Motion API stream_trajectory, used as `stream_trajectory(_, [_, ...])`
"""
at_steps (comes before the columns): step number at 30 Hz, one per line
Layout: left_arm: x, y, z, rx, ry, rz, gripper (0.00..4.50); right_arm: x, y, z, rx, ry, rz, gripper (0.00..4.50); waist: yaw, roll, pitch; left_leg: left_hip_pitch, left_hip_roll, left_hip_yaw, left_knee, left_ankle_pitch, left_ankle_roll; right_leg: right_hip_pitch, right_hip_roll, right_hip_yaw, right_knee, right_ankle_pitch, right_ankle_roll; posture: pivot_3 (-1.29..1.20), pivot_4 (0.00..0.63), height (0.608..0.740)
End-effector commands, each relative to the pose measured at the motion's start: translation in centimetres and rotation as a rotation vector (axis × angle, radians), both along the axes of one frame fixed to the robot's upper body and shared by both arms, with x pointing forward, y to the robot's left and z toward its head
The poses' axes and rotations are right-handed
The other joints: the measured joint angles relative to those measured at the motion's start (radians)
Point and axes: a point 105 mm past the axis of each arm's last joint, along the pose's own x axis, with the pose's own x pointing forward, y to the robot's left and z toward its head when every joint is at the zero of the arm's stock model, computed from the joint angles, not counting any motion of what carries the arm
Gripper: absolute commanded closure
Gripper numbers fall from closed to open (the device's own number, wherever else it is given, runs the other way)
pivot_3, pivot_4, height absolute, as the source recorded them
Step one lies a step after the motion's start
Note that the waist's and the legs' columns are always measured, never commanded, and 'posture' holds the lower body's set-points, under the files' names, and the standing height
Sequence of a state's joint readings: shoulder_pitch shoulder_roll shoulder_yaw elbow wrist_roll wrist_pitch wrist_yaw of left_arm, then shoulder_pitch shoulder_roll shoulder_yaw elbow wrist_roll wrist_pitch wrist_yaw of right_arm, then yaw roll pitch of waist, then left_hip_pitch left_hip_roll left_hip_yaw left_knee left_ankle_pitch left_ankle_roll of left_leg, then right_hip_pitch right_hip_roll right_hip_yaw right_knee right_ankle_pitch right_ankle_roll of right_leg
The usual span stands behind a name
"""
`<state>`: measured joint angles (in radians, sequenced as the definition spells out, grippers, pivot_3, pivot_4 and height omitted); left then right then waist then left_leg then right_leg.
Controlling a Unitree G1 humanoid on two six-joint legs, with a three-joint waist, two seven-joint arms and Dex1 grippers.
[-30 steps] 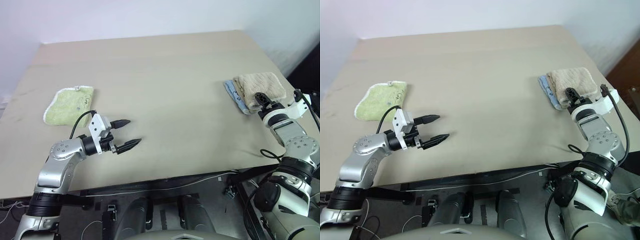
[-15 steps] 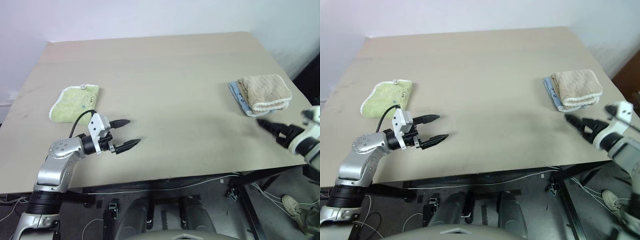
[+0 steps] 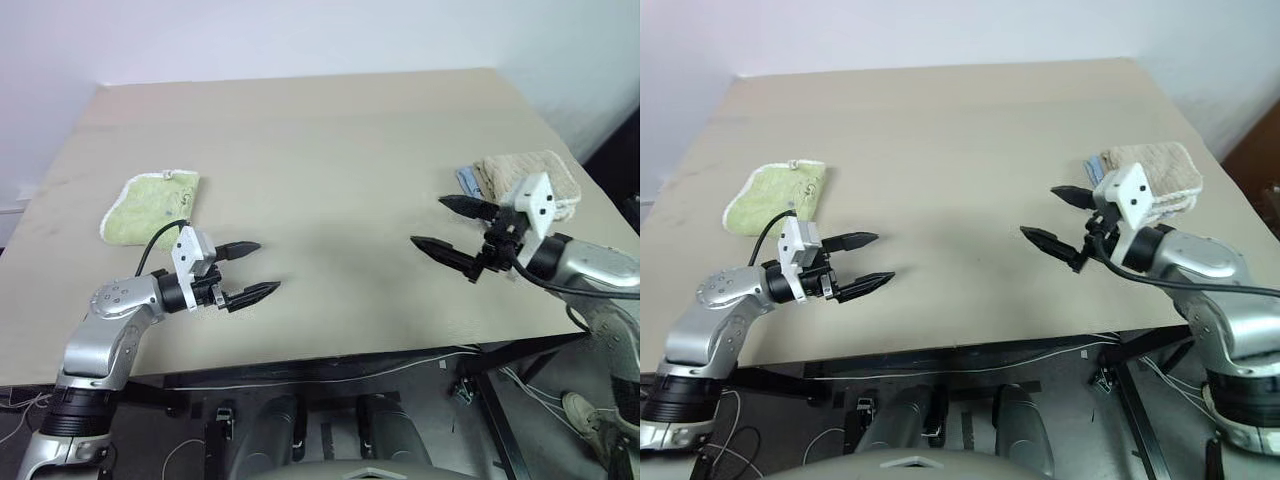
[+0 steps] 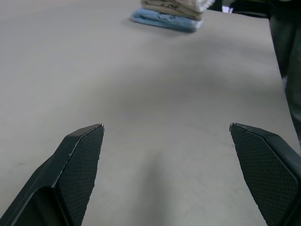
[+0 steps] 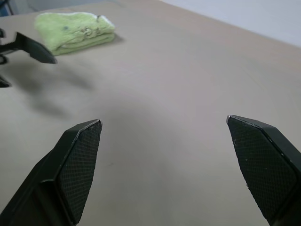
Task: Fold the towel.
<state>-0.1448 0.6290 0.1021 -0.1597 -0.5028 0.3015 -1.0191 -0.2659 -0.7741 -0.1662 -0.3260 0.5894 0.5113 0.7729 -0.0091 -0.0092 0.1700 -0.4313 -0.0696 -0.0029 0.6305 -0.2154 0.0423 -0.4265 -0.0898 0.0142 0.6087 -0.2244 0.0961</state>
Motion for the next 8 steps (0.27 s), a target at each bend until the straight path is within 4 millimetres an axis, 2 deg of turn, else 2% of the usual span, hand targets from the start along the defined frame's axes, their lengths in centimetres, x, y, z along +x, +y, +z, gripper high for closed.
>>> stream_trajectory(1, [-0.6, 0.8, 2.2, -0.027, -0.055, 0.036, 0.00, 1.4, 0.3, 0.0, -0.006, -0.050, 0.011, 0.03, -0.001, 0.000, 0.000, 0.000, 0.000, 0.000, 0.000, 0.000, 0.000, 0.000, 0.000, 0.000, 0.000, 0.000, 0.000, 0.00, 0.150, 0.740])
stream_trajectory(8, [-1.9, 1.2, 1.8, -0.033, -0.042, 0.103, 0.00, 3.7, 1.2, -1.6, 0.040, -0.007, 0.043, 0.03, -0.003, 0.001, 0.000, -0.001, -0.001, 0.000, -0.001, 0.000, 0.000, -0.001, 0.000, 0.000, 0.001, 0.000, 0.000, 0.00, 0.150, 0.740])
